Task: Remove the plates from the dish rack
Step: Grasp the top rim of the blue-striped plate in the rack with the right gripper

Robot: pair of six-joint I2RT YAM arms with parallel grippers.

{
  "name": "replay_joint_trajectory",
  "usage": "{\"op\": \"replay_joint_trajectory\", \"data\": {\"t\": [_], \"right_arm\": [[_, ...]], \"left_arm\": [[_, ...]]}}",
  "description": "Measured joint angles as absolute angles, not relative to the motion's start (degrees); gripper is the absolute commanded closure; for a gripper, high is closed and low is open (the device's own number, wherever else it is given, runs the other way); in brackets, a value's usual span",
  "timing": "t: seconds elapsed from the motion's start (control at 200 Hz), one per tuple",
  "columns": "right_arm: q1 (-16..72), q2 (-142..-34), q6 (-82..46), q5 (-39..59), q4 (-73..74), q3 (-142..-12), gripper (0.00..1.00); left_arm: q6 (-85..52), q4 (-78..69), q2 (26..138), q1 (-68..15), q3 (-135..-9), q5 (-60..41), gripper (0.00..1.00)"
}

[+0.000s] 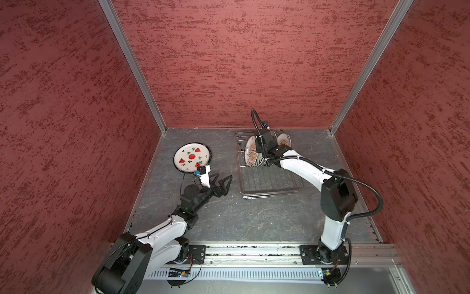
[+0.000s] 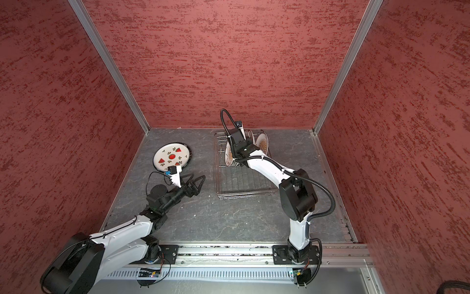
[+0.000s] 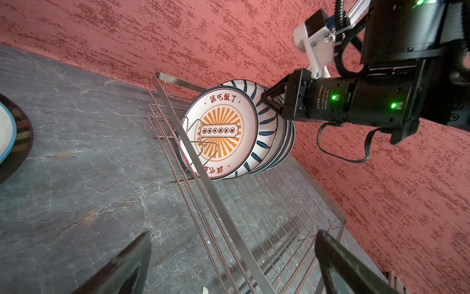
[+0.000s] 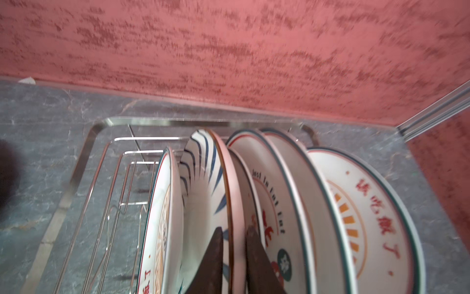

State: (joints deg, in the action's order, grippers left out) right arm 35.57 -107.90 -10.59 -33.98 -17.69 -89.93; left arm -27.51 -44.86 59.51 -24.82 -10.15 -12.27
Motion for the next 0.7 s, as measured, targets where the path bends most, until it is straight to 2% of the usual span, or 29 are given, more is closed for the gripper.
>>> {"op": "replay_joint_trajectory", "data": {"t": [0.376, 0.701], "right_arm": [[36.21, -107.02, -9.93, -34.33, -17.85, -90.5, 0.8], [36.21, -106.3, -10.61, -34.63, -18.68, -90.37, 0.69]], "left_arm": [[-27.51, -44.56, 59.13, -24.82, -10.15, -11.6, 0.01], [-27.51, -44.51, 58.52, -24.82, -10.15, -11.55, 0.0]]}}
